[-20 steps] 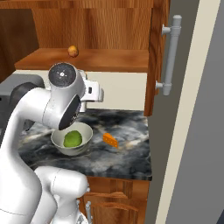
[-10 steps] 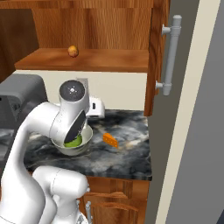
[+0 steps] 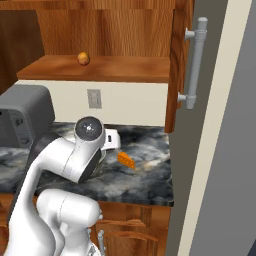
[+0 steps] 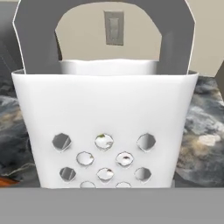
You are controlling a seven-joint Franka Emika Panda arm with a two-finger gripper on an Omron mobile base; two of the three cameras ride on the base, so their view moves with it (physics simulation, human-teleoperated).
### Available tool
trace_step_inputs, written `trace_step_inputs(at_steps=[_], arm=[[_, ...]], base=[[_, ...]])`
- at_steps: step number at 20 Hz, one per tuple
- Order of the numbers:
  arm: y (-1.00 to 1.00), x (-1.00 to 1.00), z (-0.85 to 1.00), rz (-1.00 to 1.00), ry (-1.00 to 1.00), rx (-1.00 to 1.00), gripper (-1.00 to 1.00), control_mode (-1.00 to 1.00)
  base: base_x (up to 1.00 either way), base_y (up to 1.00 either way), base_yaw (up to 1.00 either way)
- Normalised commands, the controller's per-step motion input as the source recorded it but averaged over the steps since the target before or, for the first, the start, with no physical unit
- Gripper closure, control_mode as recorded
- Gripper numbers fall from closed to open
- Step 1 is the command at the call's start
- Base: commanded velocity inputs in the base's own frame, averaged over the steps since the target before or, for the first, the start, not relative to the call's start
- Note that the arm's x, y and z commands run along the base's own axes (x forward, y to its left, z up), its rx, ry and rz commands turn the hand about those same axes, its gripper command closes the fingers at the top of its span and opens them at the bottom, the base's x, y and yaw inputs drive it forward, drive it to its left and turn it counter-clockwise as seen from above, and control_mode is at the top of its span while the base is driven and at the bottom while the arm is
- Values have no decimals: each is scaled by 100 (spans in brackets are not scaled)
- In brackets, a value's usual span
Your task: Pick the cheese from the fridge and the cheese grater from the cabinet and place them next to the salad bowl.
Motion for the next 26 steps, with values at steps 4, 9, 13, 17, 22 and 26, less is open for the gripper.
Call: trace_step_inputs(at_steps=[4, 9, 13, 17, 22, 26], arm=[[0, 19, 0, 3, 3, -2, 100, -100], [-10, 23, 0, 17, -3, 0, 100, -100], [-5, 25, -9, 15, -3, 4, 100, -100], [-12, 32, -27, 2, 0, 3, 100, -100], [-2, 23, -45, 0, 1, 3, 100, -100], [-3, 18, -33, 0, 15, 2, 100, -100]], base=[[0, 0, 0], [0, 0, 0], [0, 0, 0], [0, 0, 0], [0, 0, 0], [0, 0, 0]])
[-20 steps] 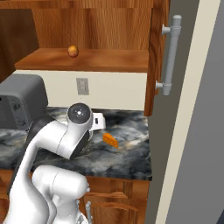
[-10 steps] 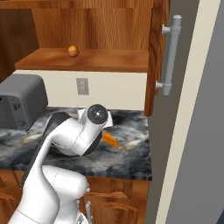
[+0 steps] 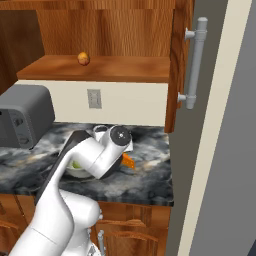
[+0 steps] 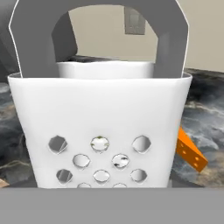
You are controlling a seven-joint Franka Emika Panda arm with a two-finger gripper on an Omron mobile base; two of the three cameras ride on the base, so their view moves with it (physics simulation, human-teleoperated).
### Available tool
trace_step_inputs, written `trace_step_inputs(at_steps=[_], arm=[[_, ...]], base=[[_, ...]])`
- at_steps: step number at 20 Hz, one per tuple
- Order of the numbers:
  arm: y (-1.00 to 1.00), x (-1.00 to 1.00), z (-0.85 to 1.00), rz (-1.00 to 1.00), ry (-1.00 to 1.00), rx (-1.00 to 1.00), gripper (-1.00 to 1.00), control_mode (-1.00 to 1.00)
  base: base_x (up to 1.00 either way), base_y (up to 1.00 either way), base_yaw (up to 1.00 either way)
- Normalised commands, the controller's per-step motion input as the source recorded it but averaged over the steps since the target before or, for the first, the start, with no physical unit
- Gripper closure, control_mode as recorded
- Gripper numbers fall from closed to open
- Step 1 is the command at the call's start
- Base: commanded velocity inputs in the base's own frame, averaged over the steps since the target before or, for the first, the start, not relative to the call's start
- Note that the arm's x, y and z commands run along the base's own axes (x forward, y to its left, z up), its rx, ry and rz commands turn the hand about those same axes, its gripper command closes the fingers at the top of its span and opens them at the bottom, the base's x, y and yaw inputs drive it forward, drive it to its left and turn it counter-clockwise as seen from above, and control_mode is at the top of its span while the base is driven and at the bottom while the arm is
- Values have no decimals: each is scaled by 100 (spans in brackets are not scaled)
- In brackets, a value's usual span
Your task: Pick the cheese from the fridge and the cheese grater from the cabinet and place them next to the salad bowl.
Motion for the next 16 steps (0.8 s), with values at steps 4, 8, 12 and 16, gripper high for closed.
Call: trace_step_inputs(at_steps=[4, 8, 12, 16], arm=[[-7, 27, -59, 0, 15, 2, 100, -100], [-9, 31, -72, 0, 4, 7, 100, -100], [-5, 35, -65, 0, 0, 5, 100, -100], [-1, 9, -18, 0, -4, 2, 100, -100]], base=[[0, 0, 0], [0, 0, 0], [0, 0, 0], [0, 0, 0]])
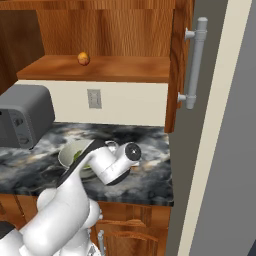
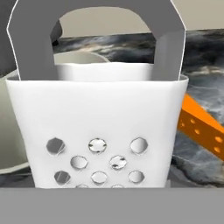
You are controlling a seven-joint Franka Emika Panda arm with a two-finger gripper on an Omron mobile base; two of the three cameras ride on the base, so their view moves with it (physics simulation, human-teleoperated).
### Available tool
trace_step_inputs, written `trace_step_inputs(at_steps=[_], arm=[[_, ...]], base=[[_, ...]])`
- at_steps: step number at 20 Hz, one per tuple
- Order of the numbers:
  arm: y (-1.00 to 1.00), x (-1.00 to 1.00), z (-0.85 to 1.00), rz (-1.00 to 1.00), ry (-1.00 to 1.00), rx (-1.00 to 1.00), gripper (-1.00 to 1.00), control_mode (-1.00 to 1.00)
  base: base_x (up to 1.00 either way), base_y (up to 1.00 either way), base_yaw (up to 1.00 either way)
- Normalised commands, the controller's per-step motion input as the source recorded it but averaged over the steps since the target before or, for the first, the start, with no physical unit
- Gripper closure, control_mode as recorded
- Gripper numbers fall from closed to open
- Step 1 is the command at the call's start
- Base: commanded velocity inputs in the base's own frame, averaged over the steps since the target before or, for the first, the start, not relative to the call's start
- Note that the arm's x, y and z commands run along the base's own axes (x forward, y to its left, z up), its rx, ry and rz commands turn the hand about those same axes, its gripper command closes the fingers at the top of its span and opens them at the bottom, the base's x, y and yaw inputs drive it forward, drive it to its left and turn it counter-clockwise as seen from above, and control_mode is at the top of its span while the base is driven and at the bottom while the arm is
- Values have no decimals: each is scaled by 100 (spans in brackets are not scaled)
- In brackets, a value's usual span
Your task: Pick the cheese from the fridge and the cheese grater from the cabinet and place them next to the salad bowl.
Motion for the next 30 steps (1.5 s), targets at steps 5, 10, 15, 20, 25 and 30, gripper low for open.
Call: trace_step_inputs(at_steps=[5, 10, 15, 20, 25, 30], arm=[[-15, 0, 0, 5, -7, 2, 100, -100], [-2, 0, -8, 21, -10, 0, 100, -100], [-1, 4, -18, 18, -18, 0, 100, -100], [-5, 10, -2, 7, -16, 1, 100, -100], [0, 6, 0, 0, -7, 1, 100, -100], [0, 8, -1, 0, 0, 0, 100, -100]], base=[[0, 0, 0], [0, 0, 0], [0, 0, 0], [0, 0, 0], [0, 0, 0], [0, 0, 0]])
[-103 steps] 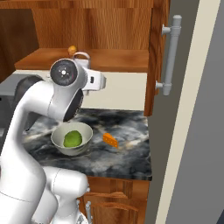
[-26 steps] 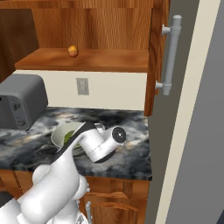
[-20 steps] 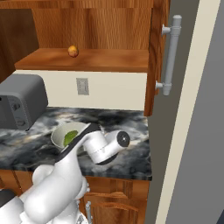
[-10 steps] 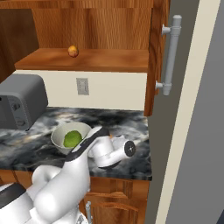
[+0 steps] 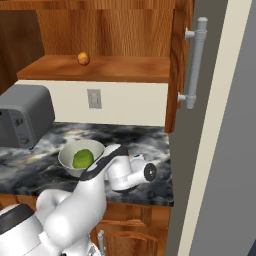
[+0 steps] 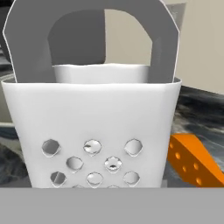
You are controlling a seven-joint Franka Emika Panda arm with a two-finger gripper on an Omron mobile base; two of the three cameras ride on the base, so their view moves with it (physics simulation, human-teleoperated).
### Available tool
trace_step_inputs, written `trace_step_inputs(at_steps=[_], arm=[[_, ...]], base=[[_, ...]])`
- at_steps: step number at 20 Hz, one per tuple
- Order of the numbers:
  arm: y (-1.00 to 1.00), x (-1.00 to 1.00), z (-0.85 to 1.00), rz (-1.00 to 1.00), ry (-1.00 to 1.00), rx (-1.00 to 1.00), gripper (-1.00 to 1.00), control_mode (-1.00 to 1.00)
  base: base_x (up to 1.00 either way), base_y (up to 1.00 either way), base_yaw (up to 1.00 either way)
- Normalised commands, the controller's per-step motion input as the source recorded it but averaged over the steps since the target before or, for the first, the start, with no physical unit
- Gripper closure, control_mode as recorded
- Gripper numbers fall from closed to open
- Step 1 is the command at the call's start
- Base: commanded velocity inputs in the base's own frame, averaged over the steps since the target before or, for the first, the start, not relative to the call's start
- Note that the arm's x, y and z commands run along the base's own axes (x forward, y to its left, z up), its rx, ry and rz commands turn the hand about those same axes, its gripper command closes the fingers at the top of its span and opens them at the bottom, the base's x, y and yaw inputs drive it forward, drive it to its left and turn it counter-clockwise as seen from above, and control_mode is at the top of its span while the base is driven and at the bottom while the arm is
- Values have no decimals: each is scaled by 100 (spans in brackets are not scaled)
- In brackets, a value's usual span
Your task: Pick the cheese from the fridge and the cheese grater from the cabinet and place them next to the salad bowl.
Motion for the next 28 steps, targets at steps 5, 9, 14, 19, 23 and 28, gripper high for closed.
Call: trace_step_inputs(at_steps=[5, 9, 14, 19, 23, 28], arm=[[0, 10, -25, 0, 0, 0, 100, -100], [2, 11, -43, 0, 0, 0, 100, -100], [3, 13, -34, 0, 0, 0, 100, -100], [0, 29, -21, 0, 0, 0, 100, -100], [0, 17, -23, 0, 0, 0, 100, -100], [0, 0, -30, 0, -2, 0, 100, -100]], base=[[0, 0, 0], [0, 0, 0], [0, 0, 0], [0, 0, 0], [0, 0, 0], [0, 0, 0]])
